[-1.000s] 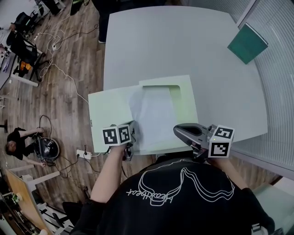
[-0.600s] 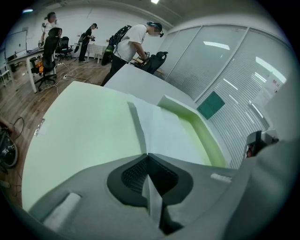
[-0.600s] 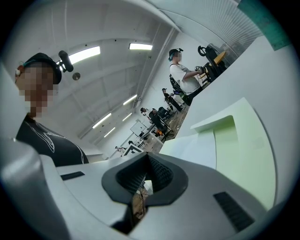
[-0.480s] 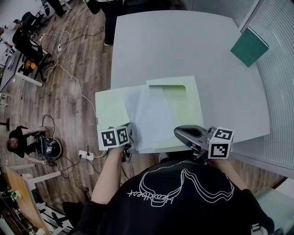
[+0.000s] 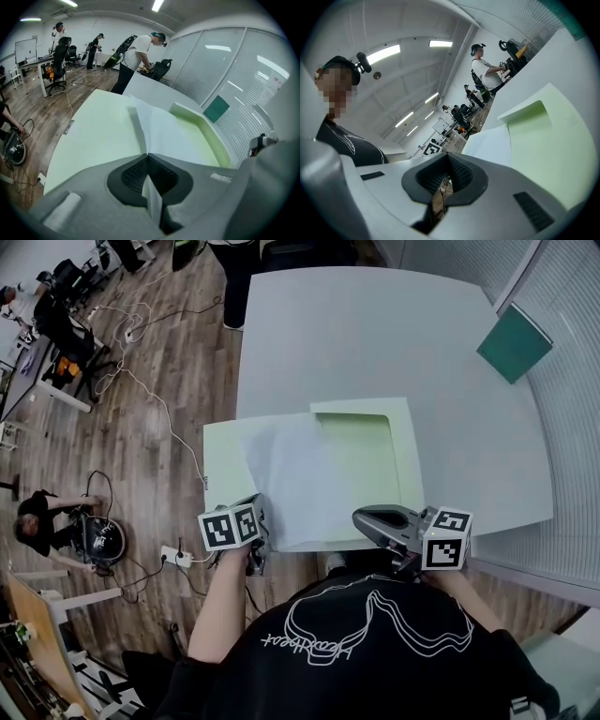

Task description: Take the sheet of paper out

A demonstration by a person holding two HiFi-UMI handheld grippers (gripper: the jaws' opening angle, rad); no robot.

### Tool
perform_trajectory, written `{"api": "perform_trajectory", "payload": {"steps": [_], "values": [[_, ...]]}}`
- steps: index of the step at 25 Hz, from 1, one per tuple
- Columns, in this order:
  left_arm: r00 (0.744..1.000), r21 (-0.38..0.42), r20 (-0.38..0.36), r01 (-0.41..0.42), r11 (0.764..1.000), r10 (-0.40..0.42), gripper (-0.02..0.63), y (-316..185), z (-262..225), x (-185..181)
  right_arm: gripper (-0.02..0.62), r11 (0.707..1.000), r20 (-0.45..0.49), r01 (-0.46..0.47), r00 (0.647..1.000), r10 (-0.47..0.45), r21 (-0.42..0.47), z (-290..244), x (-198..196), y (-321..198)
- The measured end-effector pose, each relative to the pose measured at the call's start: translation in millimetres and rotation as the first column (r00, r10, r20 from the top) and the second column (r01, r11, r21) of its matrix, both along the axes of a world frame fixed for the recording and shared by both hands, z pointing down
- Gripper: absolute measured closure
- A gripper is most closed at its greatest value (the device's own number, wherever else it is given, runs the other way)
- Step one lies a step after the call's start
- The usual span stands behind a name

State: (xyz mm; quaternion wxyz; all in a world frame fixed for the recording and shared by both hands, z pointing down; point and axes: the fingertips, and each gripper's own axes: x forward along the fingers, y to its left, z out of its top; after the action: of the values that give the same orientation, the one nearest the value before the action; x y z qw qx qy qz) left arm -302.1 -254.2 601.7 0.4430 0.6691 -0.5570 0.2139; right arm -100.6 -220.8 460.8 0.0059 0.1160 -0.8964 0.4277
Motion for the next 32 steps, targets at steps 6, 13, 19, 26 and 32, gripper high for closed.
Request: {"api": "perform_trajectory", "payload": {"steps": [6, 13, 19, 26, 32], "values": [[0.999, 0.024, 0.032, 0.021, 1.0, -0.021, 0.594, 10, -8, -11, 0.586, 1.0, -0.009, 0.027, 1.0, -0.027, -0.005, -1, -9, 4], [0.993, 0.085, 0.111, 0.032, 0.996, -0.041, 0.594, 23, -21, -26, 0.586, 0.997, -0.012, 0.081, 0.997, -0.081, 0.016, -4, -22, 12], [0.989, 0.145, 0.119, 0.072, 0.987, -0.089, 0.594, 39, -47, -27, 0.586, 0.993, -0.014, 0.115, 0.993, -0.115, 0.023, -11, -15, 32], [0.978, 0.211, 0.163, 0.096, 0.973, -0.132, 0.594, 63, -84, -17, 0.586, 0.99, -0.01, 0.138, 0.99, -0.138, 0.035, -26, 6, 53], [0.967, 0.294, 0.171, 0.135, 0.946, -0.191, 0.594, 91, -128, 1, 0.586, 0.984, -0.004, 0.169, 0.986, -0.169, 0.052, -40, 28, 74]]}}
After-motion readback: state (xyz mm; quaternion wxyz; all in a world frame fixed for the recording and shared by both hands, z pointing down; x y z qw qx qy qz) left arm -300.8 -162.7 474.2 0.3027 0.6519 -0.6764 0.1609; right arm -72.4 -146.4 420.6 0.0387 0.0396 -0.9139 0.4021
